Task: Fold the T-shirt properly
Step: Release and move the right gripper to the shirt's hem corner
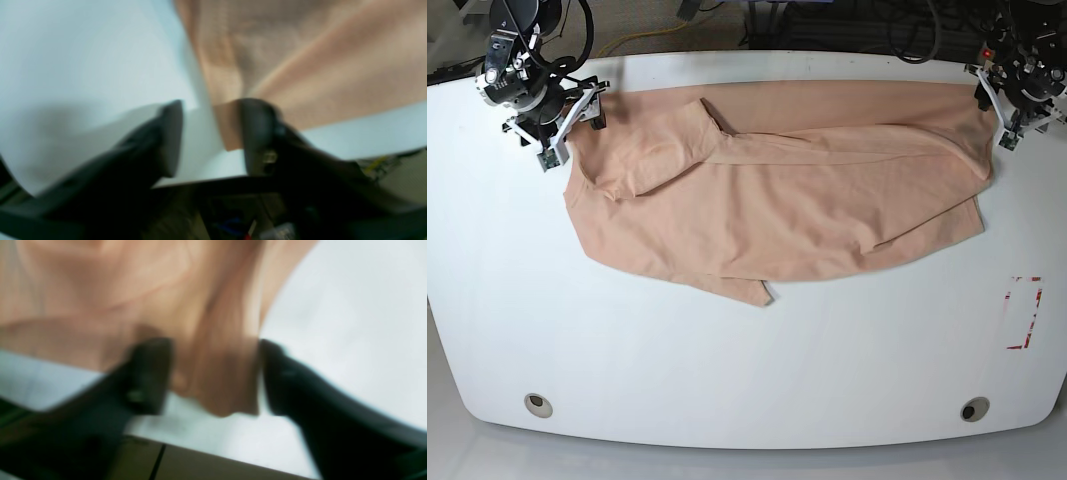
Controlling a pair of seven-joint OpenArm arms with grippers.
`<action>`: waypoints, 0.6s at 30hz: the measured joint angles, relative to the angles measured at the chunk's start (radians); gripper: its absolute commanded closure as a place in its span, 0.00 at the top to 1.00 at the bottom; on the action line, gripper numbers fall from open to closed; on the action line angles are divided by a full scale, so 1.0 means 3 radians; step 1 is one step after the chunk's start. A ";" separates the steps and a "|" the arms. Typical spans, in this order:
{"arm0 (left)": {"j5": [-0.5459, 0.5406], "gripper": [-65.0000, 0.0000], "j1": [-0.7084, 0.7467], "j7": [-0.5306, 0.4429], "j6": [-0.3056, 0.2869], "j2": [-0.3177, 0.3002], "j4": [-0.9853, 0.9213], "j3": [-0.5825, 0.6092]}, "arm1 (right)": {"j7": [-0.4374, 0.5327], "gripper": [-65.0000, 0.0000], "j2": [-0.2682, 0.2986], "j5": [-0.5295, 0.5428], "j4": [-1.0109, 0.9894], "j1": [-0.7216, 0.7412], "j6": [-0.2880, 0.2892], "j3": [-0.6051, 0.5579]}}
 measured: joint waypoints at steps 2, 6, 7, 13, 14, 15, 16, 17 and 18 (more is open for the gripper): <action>-0.0011 0.66 -0.0048 0.0005 0.0000 0.0001 0.0083 0.0011 | -0.0001 0.85 -0.0036 -0.0009 0.0066 0.0037 0.0003 0.0092; -0.0036 0.66 -0.0243 0.0089 0.0000 -0.0011 0.0201 0.0022 | -0.0031 0.82 -0.0043 -0.0019 0.0095 0.0215 0.0009 0.0126; -0.0036 0.66 -0.0318 0.0118 -0.0005 -0.0028 0.0212 0.0023 | -0.0029 0.82 -0.0045 -0.0014 0.0095 0.0284 0.0011 0.0123; -0.0013 0.66 -0.0871 0.0299 0.0005 -0.0090 0.0219 0.0005 | -0.0005 0.82 -0.0018 -0.0060 0.0036 0.0781 0.0006 -0.0075; -0.0020 0.66 -0.0942 0.0347 0.0011 -0.0088 0.0219 0.0006 | -0.0017 0.82 0.0003 -0.0051 -0.0004 0.0860 0.0010 -0.0139; -0.0018 0.66 -0.1019 0.0441 0.0006 -0.0081 0.0219 0.0010 | -0.0028 0.82 0.0023 -0.0032 -0.0064 0.0954 0.0013 -0.0221; 0.0003 0.66 -0.1100 0.0472 0.0004 -0.0076 0.0216 0.0013 | -0.0029 0.82 0.0033 -0.0005 -0.0121 0.1069 0.0036 -0.0277; 0.0000 0.66 -0.1176 0.0512 0.0008 -0.0075 0.0215 0.0013 | -0.0009 0.82 0.0036 -0.0005 -0.0179 0.1172 0.0032 -0.0312; -0.0006 0.66 -0.1244 0.0547 0.0009 -0.0075 0.0212 0.0014 | 0.0000 0.82 0.0046 -0.0017 -0.0231 0.1268 0.0018 -0.0326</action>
